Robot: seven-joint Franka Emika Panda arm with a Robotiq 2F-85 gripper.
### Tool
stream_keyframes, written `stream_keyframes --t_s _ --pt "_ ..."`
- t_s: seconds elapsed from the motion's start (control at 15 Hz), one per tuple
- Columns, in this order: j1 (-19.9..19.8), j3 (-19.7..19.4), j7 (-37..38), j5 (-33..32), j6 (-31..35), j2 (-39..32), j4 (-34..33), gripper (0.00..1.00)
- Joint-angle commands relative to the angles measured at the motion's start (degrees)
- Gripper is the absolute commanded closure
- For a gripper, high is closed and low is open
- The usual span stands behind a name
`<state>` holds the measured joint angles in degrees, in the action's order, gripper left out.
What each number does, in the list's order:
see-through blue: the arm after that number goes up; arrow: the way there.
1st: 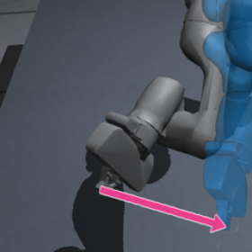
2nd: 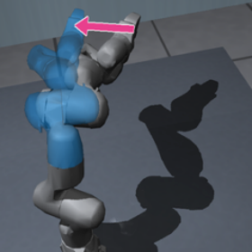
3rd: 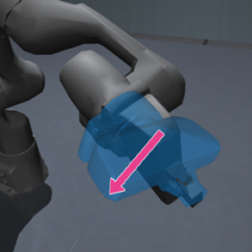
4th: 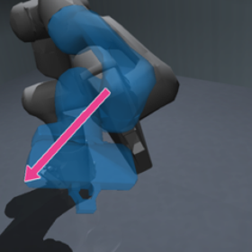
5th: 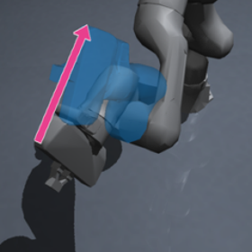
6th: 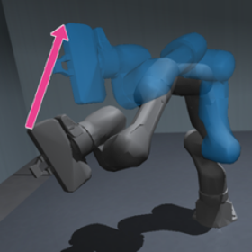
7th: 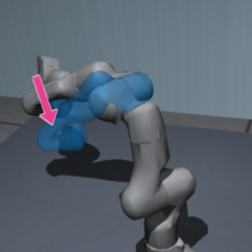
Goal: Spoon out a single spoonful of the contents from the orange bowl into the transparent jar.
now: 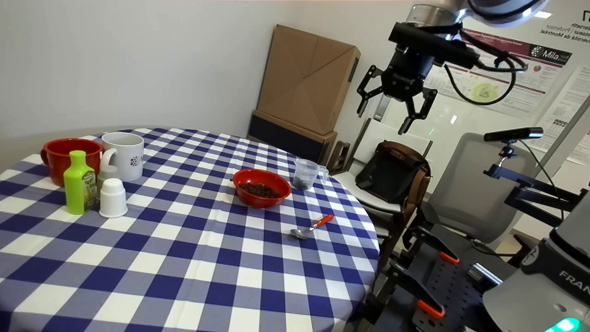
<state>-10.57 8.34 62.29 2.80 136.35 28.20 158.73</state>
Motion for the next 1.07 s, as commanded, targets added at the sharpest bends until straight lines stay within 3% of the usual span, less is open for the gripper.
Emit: stream_keyframes --t_s 0.0,0.2,0.33,0.53,0.73,1.0 --pt "-2.6 1.4 10.8 -1.2 11.5 -8.2 0.0 0.0" --pt "-5.3 3.4 23.0 -5.6 21.0 -15.6 0.0 0.0" --pt "-11.3 8.1 31.5 -9.3 25.0 -19.7 0.1 0.0" --pt "-19.4 13.7 44.4 -18.1 25.1 -22.4 0.1 0.0" --pt "-20.6 14.2 54.2 -26.6 24.0 -26.3 -0.5 0.01" --pt "-19.8 13.3 58.0 -32.1 24.2 -32.5 -2.7 0.02"
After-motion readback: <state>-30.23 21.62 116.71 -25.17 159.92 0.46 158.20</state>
